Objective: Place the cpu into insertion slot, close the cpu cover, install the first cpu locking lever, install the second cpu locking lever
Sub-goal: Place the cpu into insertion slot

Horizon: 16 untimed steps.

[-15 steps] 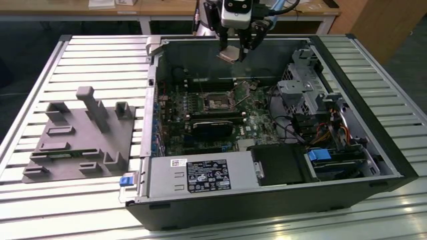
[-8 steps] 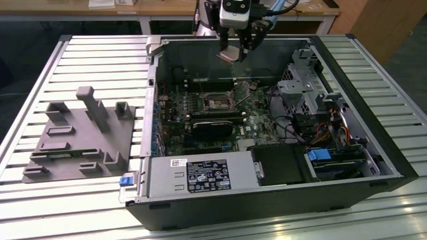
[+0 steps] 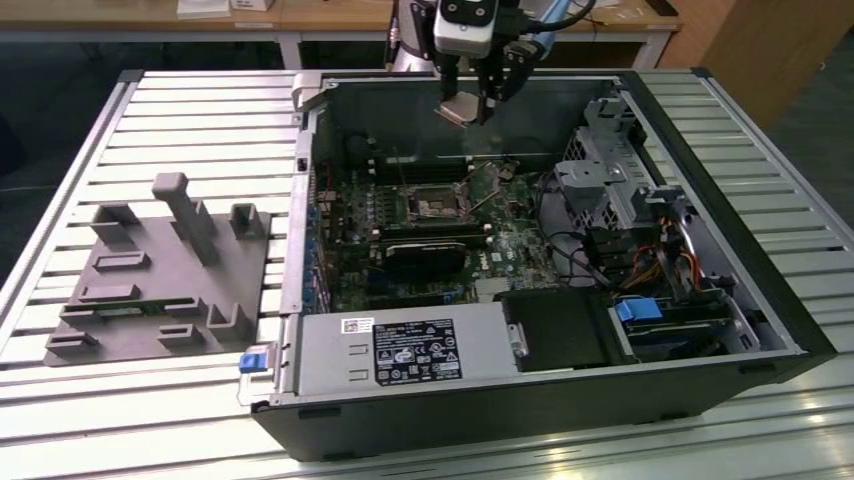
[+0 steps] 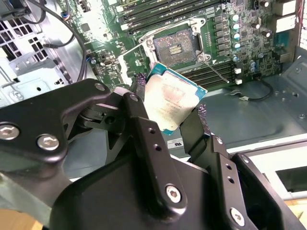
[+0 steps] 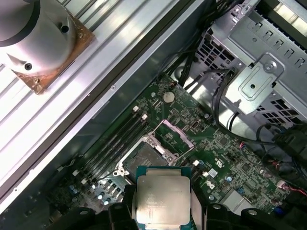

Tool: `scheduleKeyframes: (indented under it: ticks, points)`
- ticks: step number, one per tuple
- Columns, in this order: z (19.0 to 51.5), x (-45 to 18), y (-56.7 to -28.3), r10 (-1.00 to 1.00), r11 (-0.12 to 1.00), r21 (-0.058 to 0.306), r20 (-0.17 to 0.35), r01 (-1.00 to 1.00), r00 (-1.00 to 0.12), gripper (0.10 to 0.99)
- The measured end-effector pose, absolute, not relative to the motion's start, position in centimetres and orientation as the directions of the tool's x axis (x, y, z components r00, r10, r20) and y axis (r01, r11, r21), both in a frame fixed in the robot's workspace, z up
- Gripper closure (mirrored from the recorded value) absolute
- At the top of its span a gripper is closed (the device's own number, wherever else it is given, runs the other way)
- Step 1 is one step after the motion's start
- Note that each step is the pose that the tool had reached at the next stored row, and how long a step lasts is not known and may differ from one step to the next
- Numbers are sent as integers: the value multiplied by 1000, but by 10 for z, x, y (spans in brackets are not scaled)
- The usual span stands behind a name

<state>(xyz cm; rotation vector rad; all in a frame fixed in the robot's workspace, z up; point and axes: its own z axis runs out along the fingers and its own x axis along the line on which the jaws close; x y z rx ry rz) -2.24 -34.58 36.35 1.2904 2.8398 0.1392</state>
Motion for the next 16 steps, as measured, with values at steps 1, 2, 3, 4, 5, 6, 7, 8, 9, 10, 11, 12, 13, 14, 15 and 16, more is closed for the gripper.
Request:
scheduleKeyframes:
  ticks: [1,2,3,4,5,6,7,8,9,10,11,12,13,14,15,16]
  points:
    - [363,-22,-346,756,650,89,19,754,-654,549]
    - [363,-22,-346,760,646,89,19,758,-650,549]
    - [363,-22,-346,763,642,89,19,762,-646,549]
    - [363,-22,-346,767,638,89,19,765,-642,549]
    - [363,-22,-346,770,634,89,19,768,-638,549]
    - [363,-22,-346,773,631,89,19,771,-634,549]
    - [363,-22,-346,776,627,89,19,774,-630,549]
    - [363,-22,-346,779,623,89,19,777,-626,549]
    - [363,-22,-346,783,618,89,19,781,-622,549]
    - [363,-22,-346,787,613,89,19,785,-617,549]
    - [363,-22,-346,790,609,89,19,788,-612,549]
    - [363,-22,-346,793,605,89,19,791,-608,549]
    - [363,-22,-346,797,601,89,19,795,-604,549]
    - [363,-22,-346,800,597,89,19,798,-600,549]
    - [363,-22,-346,803,593,89,19,801,-596,549]
    - [363,-22,-346,805,589,89,19,803,-592,549]
